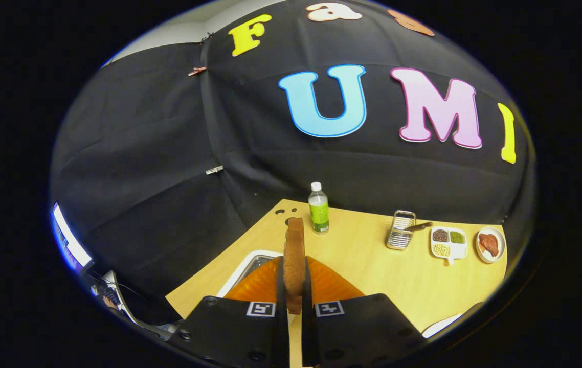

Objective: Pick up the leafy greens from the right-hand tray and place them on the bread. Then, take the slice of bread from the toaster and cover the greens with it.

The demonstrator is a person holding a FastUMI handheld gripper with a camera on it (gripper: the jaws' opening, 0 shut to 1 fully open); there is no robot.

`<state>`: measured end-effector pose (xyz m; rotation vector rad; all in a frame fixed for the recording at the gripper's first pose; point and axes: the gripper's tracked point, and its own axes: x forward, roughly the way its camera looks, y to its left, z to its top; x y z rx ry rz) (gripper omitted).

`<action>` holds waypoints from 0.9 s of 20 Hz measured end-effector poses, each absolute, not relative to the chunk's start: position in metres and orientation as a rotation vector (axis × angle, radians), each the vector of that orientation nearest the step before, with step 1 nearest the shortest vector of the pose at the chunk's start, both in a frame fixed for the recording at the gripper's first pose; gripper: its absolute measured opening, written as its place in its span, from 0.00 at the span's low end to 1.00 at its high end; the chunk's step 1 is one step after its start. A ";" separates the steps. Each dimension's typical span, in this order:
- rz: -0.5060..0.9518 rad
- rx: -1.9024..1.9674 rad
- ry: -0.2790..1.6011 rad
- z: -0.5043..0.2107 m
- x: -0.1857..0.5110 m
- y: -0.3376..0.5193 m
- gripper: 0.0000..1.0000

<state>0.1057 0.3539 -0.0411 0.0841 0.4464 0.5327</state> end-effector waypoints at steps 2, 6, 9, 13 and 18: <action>0.488 0.092 0.466 -0.055 0.104 0.330 0.14; 0.466 0.172 0.553 -0.092 0.089 0.292 0.13; 0.439 0.226 0.626 -0.128 0.078 0.262 0.14; 0.383 0.320 0.711 -0.172 0.071 0.242 0.13; 0.366 0.411 0.777 -0.210 0.062 0.236 0.14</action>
